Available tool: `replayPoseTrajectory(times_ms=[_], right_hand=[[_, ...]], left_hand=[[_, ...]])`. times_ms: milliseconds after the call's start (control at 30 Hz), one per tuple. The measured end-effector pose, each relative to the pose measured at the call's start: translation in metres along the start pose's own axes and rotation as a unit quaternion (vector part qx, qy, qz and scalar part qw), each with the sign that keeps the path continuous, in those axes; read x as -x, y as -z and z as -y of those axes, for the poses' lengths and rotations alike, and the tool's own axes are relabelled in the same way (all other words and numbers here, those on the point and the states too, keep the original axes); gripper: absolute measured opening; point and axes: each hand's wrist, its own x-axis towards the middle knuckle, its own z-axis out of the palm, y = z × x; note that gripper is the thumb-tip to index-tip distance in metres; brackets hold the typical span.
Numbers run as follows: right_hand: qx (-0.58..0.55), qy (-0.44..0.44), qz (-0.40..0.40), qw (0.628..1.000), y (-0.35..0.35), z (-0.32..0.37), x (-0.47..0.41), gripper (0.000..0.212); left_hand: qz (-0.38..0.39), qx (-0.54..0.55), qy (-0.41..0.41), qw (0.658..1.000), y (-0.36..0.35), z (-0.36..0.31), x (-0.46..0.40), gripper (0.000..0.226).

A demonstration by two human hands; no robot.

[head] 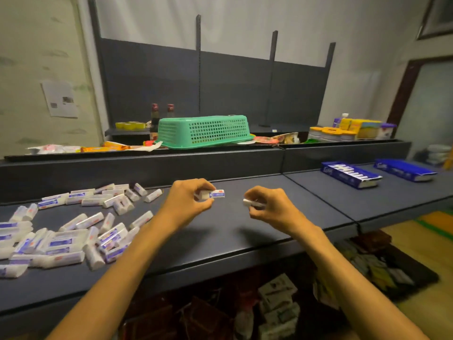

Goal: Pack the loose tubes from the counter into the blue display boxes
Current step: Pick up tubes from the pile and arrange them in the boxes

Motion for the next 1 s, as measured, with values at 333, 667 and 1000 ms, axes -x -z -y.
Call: replayPoseTrajectory(times_ms=[333,667,1000], right_hand=[[-0.122,-0.089,-0.003,0.988,0.135,-0.076,0.109,0.016],[-0.166,-0.171,-0.025,0.971,0.207,-0.153,0.154,0.027],[0.057,-0.117,-0.019,0.991,0.264,-0.273,0.135,0.029]], left_hand=[[0.035,0.052,-0.012,0.998,-0.122,-0.126,-0.025,0.02],[0.077,0.078,-0.029,0.994,-0.213,-0.191,-0.065,0.023],[0.08,0.086,-0.048,0.992,-0.323,-0.205,-0.154,0.023]])
